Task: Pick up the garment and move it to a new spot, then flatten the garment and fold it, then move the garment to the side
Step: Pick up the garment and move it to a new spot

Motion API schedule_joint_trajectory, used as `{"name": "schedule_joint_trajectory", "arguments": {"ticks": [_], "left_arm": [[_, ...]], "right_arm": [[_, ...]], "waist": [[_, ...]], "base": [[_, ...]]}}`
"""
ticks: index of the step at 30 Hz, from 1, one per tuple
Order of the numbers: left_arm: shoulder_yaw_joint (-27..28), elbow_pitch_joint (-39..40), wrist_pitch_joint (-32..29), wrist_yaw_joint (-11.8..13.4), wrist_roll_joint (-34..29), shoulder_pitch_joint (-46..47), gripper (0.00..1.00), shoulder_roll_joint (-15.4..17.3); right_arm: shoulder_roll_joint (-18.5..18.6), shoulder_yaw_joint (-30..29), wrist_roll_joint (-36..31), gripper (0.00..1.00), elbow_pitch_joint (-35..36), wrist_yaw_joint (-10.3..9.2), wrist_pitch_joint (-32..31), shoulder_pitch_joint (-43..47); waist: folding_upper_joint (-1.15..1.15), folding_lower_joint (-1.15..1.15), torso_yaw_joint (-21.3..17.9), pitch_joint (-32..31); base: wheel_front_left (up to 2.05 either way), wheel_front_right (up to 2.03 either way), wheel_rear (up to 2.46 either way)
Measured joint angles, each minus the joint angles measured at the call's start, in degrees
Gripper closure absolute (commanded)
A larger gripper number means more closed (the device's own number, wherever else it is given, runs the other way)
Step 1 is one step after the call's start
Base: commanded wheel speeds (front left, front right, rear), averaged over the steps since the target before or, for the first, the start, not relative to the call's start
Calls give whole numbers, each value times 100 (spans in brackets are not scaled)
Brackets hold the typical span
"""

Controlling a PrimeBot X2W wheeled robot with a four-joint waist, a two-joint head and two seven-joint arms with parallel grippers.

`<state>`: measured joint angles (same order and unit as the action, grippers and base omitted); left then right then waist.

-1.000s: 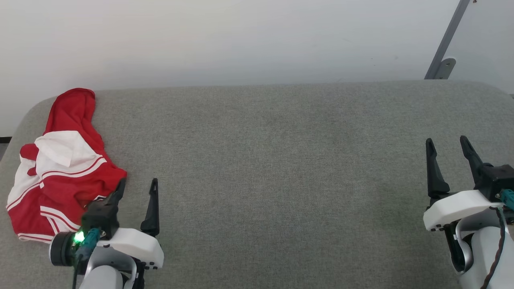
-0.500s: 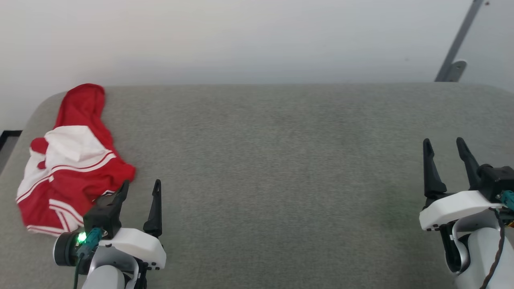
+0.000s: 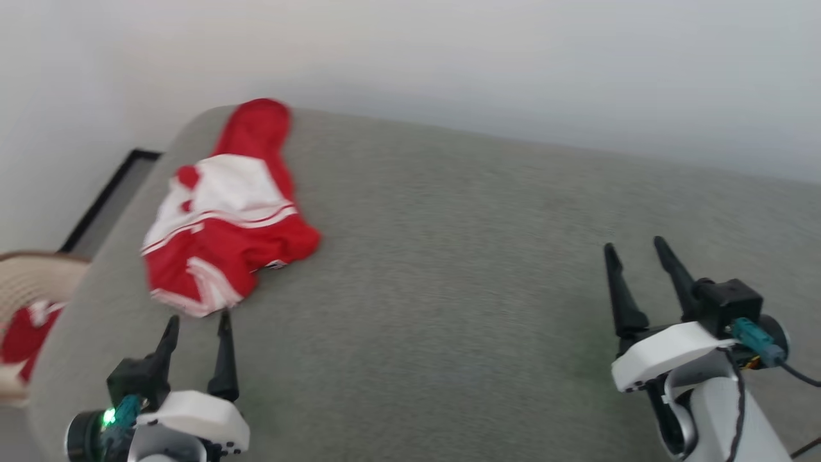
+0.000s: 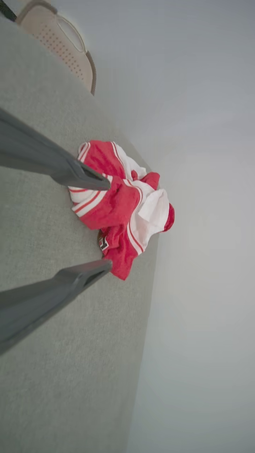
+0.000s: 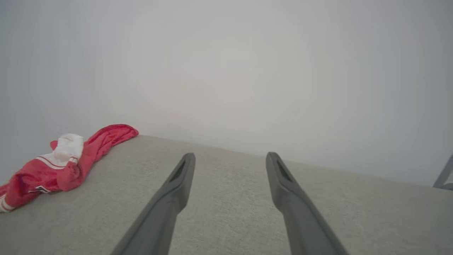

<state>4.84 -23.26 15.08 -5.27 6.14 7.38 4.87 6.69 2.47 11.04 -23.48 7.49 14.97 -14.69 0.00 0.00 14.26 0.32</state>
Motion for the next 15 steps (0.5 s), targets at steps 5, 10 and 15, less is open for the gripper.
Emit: {"name": "schedule_joint_trajectory", "arguments": {"ticks": [5, 10, 15], "left_arm": [[138, 202, 1, 93, 15, -228, 0, -75], [215, 388, 0, 133, 36, -430, 0, -116], [381, 710, 1, 263, 93, -662, 0, -147]], "right_arm": [[-107, 256, 57, 0, -60, 0, 0, -18], [-209, 476, 120, 0, -108, 0, 1, -20], [-305, 789, 225, 0, -176, 1, 1, -91]], "waist": [[0, 0, 568, -33], [0, 0, 1114, -75], [0, 0, 1520, -72]], "base": [[0, 0, 0], [0, 0, 0], [0, 0, 0]]}}
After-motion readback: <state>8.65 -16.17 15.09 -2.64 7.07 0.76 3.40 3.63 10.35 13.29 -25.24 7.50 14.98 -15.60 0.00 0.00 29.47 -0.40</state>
